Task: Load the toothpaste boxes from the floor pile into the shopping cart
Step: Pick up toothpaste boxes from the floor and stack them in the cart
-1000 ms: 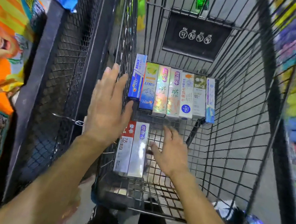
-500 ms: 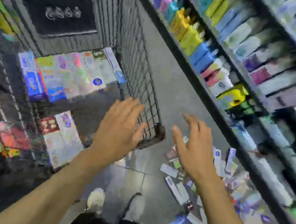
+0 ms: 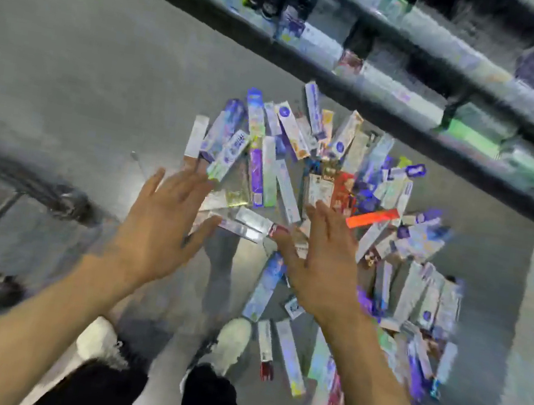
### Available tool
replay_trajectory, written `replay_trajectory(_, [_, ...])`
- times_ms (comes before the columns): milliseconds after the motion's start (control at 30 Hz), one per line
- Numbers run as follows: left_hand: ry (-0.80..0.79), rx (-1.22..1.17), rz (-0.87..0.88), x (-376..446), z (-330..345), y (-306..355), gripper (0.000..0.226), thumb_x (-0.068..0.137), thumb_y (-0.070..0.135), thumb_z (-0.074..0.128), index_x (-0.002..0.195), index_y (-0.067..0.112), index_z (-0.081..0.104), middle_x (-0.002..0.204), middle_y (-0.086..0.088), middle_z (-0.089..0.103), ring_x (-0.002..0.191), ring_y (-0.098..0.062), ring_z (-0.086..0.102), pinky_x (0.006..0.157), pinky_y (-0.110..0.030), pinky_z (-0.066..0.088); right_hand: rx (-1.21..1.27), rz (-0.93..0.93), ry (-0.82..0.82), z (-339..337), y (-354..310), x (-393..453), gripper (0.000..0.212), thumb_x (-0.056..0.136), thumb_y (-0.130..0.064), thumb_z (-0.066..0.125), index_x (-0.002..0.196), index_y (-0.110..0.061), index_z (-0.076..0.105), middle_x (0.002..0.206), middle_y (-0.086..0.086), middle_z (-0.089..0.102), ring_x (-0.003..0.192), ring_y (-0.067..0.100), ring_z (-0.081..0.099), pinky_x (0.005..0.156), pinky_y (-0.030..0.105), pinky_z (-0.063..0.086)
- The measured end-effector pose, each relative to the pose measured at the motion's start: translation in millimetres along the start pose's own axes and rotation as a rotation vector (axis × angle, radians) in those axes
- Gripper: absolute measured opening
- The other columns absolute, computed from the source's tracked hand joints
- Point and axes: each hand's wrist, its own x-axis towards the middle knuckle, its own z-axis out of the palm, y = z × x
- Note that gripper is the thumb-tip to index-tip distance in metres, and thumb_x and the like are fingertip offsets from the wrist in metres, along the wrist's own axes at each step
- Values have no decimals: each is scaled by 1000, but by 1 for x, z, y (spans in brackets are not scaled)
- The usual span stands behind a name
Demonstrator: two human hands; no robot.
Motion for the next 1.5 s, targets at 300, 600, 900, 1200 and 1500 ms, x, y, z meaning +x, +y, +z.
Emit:
replay_trajectory(300, [-136, 101, 106, 46, 165, -64, 57, 100, 48, 39, 136, 8, 56, 134, -14, 61, 125, -36, 56, 107, -53, 41, -42, 45, -137, 154, 119, 3, 70, 95, -59, 43, 141, -8, 52, 146, 18, 51, 133, 38, 47, 110, 50, 39])
replay_trajectory(600, [-155, 110, 382, 84, 354, -170, 56, 99, 43, 45, 136, 2, 56, 133, -19, 59, 122, -37, 55, 105, -46, 42, -2, 78, -44, 350, 202, 26, 66, 95, -58, 45, 136, -7, 53, 138, 17, 55, 124, 37, 51, 106, 44, 39])
replay_trajectory(900, [-158, 212, 259, 83, 461, -148, 61, 90, 58, 61, 128, 11, 62, 112, -14, 63, 96, -33, 62, 81, -43, 50, 151, 153, 41, 407, 223, 27, 60, 97, -55, 42, 134, -9, 55, 132, 8, 59, 121, 25, 49, 101, 27, 32])
replay_trajectory(1200, [-208, 250, 318, 89, 454, -154, 53, 92, 63, 55, 118, 16, 57, 110, -8, 59, 97, -32, 62, 74, -42, 49, 95, 121, -45, 412, 249, 28, 55, 96, -57, 50, 131, -14, 53, 123, 7, 60, 115, 28, 53, 99, 38, 39])
replay_trajectory(1500, [-150, -608, -346, 52, 426, -174, 40, 90, 57, 66, 91, 20, 51, 81, 10, 56, 73, -3, 53, 65, -16, 40, 76, 136, -173, 420, 244, 53, 75, 83, -68, 49, 138, -17, 50, 135, 10, 55, 127, 31, 48, 105, 40, 37])
